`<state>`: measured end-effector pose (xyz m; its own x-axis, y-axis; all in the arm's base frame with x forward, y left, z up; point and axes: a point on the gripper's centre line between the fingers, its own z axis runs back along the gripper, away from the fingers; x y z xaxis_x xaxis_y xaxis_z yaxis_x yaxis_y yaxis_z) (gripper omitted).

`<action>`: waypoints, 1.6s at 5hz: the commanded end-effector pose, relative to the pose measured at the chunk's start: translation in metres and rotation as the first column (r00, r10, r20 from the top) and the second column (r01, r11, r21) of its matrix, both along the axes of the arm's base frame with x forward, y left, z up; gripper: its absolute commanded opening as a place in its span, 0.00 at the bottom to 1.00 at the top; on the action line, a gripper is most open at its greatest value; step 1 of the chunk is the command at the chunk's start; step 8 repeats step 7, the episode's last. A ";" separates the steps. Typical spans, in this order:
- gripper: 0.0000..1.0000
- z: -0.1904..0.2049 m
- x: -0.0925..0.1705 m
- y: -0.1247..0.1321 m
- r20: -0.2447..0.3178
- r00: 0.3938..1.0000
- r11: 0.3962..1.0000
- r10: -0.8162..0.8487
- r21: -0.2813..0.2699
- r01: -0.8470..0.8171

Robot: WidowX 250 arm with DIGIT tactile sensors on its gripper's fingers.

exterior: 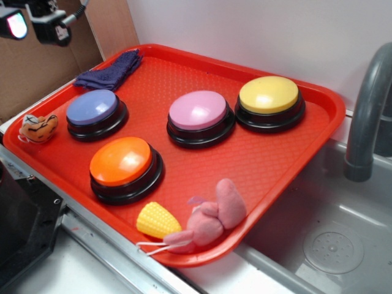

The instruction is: Push the purple button.

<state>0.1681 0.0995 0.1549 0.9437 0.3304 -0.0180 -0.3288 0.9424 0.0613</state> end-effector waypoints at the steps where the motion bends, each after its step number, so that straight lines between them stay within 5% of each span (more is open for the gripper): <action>1: 1.00 0.034 -0.006 -0.001 0.099 0.995 0.994 -0.001 0.113 -0.010; 3: 1.00 0.048 -0.029 -0.030 0.114 0.989 0.985 -0.099 0.152 0.081; 8: 1.00 0.048 -0.029 -0.030 0.114 0.989 0.985 -0.099 0.152 0.081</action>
